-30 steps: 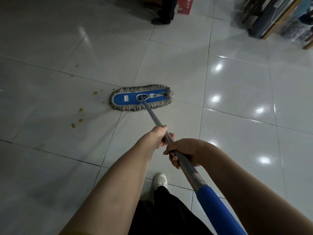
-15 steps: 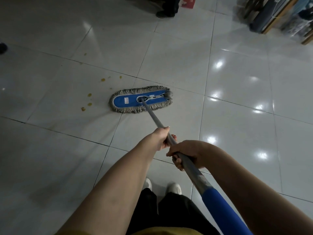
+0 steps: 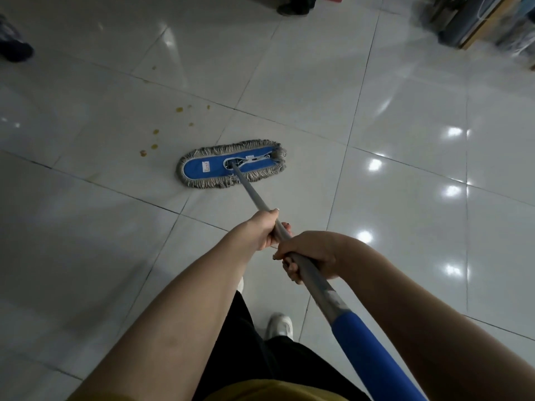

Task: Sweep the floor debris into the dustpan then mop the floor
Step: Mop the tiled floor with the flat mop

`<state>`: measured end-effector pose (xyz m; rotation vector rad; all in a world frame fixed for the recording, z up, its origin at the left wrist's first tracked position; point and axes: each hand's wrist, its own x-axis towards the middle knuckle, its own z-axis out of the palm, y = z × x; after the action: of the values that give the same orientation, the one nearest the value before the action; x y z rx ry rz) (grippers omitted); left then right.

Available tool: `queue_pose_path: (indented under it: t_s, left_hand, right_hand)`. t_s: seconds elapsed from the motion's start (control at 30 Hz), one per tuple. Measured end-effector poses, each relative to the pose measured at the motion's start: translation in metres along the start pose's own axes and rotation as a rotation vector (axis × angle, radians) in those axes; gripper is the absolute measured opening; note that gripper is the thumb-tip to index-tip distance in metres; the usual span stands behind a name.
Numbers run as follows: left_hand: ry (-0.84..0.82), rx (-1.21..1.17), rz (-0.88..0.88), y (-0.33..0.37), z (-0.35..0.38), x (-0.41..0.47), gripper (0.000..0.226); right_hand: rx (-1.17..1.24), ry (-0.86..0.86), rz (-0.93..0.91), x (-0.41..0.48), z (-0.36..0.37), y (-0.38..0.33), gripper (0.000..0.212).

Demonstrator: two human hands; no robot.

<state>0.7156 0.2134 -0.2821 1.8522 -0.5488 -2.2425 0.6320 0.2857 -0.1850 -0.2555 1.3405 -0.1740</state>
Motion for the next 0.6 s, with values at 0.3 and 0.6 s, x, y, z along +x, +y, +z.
queue_pose_path:
  t_s: [0.3,0.6]
  left_hand:
    - [0.001,-0.131,-0.011,-0.072,0.059,-0.010,0.026]
    - [-0.010,-0.134,0.016,-0.043,0.053,0.005,0.026]
  right_hand:
    - [-0.114,-0.023,0.054,-0.026,-0.051,0.071,0.025]
    - [-0.102,0.022,0.054,-0.007,-0.061,0.043,0.029]
